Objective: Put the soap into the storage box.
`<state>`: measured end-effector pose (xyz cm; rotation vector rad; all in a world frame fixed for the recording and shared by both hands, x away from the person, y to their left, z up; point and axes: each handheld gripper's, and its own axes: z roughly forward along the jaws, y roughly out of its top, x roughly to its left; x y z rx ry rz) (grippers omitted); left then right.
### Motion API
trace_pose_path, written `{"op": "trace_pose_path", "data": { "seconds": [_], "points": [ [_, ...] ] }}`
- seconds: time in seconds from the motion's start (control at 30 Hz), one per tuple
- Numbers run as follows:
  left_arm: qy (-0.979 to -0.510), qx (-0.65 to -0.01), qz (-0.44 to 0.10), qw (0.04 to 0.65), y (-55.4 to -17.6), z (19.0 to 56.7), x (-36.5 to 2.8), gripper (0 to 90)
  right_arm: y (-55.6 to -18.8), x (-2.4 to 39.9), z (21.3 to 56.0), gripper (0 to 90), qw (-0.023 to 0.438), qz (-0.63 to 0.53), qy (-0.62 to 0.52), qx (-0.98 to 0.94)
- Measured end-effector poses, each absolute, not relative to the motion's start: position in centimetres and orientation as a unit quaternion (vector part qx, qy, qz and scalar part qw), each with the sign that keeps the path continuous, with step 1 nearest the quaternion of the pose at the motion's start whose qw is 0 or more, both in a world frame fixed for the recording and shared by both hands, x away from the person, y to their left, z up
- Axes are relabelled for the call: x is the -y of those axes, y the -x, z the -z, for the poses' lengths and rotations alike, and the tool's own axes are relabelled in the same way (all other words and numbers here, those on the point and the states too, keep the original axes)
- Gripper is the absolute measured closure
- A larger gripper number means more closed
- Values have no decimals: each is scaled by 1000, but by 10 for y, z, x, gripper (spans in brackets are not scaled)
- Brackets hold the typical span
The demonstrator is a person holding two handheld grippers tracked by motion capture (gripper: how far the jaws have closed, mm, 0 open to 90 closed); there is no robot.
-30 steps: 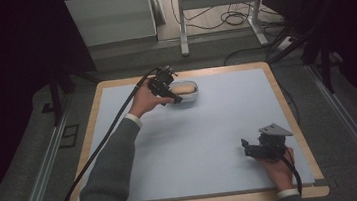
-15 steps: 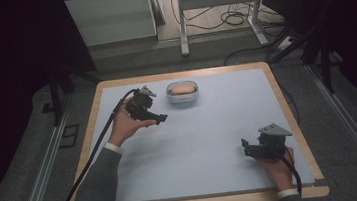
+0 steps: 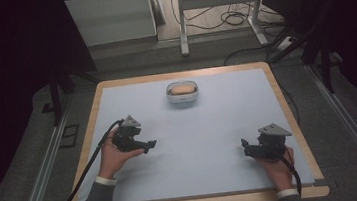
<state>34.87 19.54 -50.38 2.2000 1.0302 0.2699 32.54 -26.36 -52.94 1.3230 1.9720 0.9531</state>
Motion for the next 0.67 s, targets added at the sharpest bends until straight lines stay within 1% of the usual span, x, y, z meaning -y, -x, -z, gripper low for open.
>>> {"op": "trace_pose_path", "data": {
  "seconds": [0.2, 0.3, 0.5, 0.67],
  "points": [
    [-843, -410, -102, 331, -337, 522, -205, 186, -326, 263, 530, 67, 288, -356, -496, -738],
    [-836, -419, -101, 338, -335, 525, -210, 191, -326, 263, 530, 67, 288, -357, -496, -737],
    [-833, -424, -105, 339, -333, 525, -214, 198, -326, 264, 529, 67, 284, -359, -493, -740],
    [-834, -424, -106, 338, -332, 525, -216, 188, -327, 266, 529, 66, 268, -365, -497, -740]
  ]
}}
